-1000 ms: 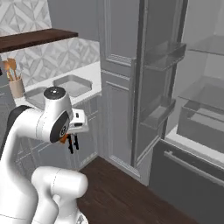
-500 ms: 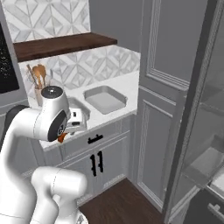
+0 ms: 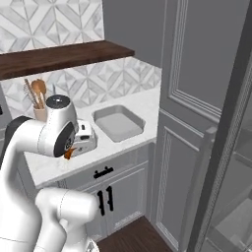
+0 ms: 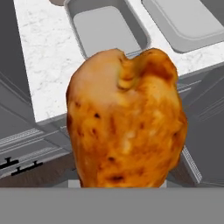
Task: Place one cucumber and one chicken drumstick in each tupperware on the nearby counter, to pack two identical lunches.
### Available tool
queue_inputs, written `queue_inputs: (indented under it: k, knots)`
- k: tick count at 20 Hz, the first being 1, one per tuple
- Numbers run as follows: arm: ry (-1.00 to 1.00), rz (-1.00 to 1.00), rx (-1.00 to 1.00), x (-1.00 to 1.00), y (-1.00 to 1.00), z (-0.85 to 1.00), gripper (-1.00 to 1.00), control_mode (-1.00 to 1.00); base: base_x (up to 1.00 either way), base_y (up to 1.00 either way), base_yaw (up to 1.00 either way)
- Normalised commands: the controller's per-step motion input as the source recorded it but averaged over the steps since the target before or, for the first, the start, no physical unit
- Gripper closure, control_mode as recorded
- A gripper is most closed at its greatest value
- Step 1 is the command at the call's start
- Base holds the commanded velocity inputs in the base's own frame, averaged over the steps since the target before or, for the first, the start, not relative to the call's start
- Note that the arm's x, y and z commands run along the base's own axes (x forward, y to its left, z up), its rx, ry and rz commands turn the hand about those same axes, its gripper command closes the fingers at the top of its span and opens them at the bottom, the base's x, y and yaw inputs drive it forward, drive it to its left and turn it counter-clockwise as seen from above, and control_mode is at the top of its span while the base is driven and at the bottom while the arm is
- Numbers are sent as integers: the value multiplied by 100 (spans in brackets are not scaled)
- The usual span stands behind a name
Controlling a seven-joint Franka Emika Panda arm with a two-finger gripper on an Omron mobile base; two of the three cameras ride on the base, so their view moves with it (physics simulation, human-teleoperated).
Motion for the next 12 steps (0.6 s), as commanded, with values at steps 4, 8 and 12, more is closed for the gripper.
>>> queue_inputs:
  k: [4,8,12]
  knots:
    - [0,0,0,0,0,0,100,100,94,0,6]
    - [0,2,0,29,0,0,100,-100,26,0,1]
    - [0,10,0,99,7,-2,100,-100,0,0,0]
